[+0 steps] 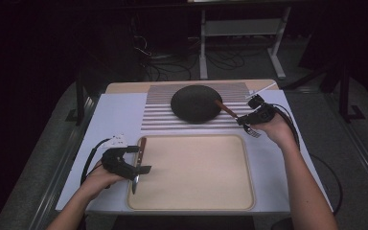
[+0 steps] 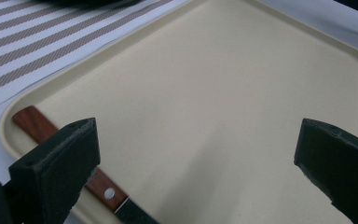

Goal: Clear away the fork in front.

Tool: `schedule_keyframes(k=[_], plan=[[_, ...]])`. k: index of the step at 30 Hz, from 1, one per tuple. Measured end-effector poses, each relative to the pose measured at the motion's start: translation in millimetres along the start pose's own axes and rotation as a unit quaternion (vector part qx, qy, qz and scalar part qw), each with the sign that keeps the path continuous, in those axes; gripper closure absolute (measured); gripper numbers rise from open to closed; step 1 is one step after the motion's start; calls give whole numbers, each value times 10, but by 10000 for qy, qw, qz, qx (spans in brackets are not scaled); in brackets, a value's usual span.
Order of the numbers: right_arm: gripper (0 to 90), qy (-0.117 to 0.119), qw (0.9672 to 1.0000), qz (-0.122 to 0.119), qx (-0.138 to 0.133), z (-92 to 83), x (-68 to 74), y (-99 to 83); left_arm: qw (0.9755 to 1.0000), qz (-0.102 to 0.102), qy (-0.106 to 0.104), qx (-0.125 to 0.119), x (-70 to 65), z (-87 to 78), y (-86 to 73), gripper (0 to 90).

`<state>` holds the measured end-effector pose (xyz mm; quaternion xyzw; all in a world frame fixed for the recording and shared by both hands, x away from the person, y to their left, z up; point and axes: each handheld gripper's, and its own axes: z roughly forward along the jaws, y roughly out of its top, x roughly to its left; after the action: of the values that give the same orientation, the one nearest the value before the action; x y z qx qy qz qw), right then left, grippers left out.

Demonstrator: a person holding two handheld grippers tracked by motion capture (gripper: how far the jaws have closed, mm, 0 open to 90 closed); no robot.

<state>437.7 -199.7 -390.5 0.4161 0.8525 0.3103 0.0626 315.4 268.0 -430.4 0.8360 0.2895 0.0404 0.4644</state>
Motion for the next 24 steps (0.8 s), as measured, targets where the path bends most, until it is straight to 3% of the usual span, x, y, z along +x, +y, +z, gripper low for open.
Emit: schedule_keyframes(k=[5,6,7,11,19,24], plan=[[812,317,9991,-228,-146,3,273,-4,9999,-60,-56,-76,-37,70,131,0],[812,317,9991,-228,-146,3,273,-4,9999,-60,-56,-76,-37,70,131,0],[812,430,9983,-359,-165,21,395,-1,10000,-41,-64,-61,-42,102,180,0],[812,570,9967,-557,-178,47,584,11,9999,-42,-93,-109,-41,166,277,0],[812,755,9933,-831,-287,47,852,20,9999,37,-63,-108,-37,327,431,0],[813,918,9904,-958,-382,45,1031,21,9999,-22,-112,-128,-32,491,523,0]])
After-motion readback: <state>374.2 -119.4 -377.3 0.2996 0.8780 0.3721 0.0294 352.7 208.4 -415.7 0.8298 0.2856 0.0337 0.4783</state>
